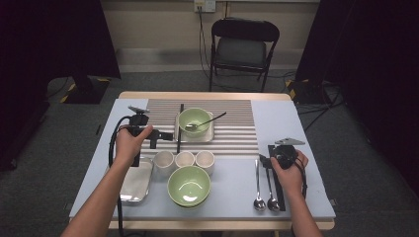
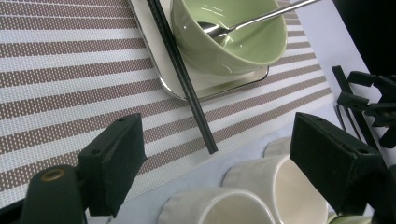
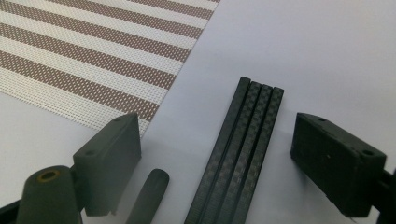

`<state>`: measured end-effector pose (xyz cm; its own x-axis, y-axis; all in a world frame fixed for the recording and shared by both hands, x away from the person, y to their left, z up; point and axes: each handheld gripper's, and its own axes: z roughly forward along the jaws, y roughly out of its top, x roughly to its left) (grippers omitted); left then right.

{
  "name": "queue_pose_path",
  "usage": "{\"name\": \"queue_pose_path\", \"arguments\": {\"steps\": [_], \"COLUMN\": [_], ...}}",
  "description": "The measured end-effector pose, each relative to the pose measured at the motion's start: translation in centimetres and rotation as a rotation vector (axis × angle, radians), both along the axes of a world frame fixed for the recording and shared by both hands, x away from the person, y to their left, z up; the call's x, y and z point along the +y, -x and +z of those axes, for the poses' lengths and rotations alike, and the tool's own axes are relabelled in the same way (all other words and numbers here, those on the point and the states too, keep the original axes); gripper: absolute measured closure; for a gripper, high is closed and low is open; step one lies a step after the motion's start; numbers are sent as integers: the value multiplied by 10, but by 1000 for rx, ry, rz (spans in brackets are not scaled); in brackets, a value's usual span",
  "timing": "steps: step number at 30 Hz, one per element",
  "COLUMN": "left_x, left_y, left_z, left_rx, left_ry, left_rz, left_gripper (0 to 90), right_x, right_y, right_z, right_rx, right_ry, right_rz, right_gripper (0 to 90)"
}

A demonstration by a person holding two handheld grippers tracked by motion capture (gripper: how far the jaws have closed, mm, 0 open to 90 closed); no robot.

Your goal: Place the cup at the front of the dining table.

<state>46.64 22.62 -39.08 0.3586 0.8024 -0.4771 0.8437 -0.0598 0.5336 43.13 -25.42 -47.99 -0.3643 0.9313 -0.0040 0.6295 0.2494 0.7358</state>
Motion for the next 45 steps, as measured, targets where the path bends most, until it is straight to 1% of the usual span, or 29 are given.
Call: {"name": "queue_pose_path", "arguments": {"steps": [3,4,5,6,10,12,14,17,22,24,29,35,37,40,45], "left_x": [2,3,4,4,4,5,4,5,5,4,4,6,6,5,5], "left_y": [1,1,2,2,4,4,5,5,6,7,8,9,10,11,12], "left_z": [-1,-1,-1,-2,-1,-1,-1,-2,-1,-2,-2,-2,-2,-2,-2], "left_rx": [-8,-11,-7,-11,-5,-4,0,-4,-5,-1,-5,-5,-3,-7,-1], "left_ry": [-5,-12,-14,-14,-7,-13,-9,-8,-13,-5,-30,-44,-38,-42,-43], "left_rz": [3,5,-5,-1,5,-10,-9,-7,-25,-29,-27,-33,-29,-25,-35], "left_gripper": [178,179,179,179,179,179,178,176,176,174,175,176,178,178,179], "right_x": [0,0,0,0,0,0,0,0,0,0,0,0,0,0,0], "right_y": [0,0,0,0,0,0,0,0,0,0,0,0,0,0,0], "right_z": [0,0,0,0,0,0,0,0,0,0,0,0,0,0,0], "right_rx": [0,0,0,0,0,0,0,0,0,0,0,0,0,0,0], "right_ry": [0,0,0,0,0,0,0,0,0,0,0,0,-1,-1,-1], "right_rz": [0,0,0,1,0,0,0,0,0,0,0,0,0,0,0], "right_gripper": [150,150,150,150,150,150,150,150,150,150,150,150,150,150,150]}}
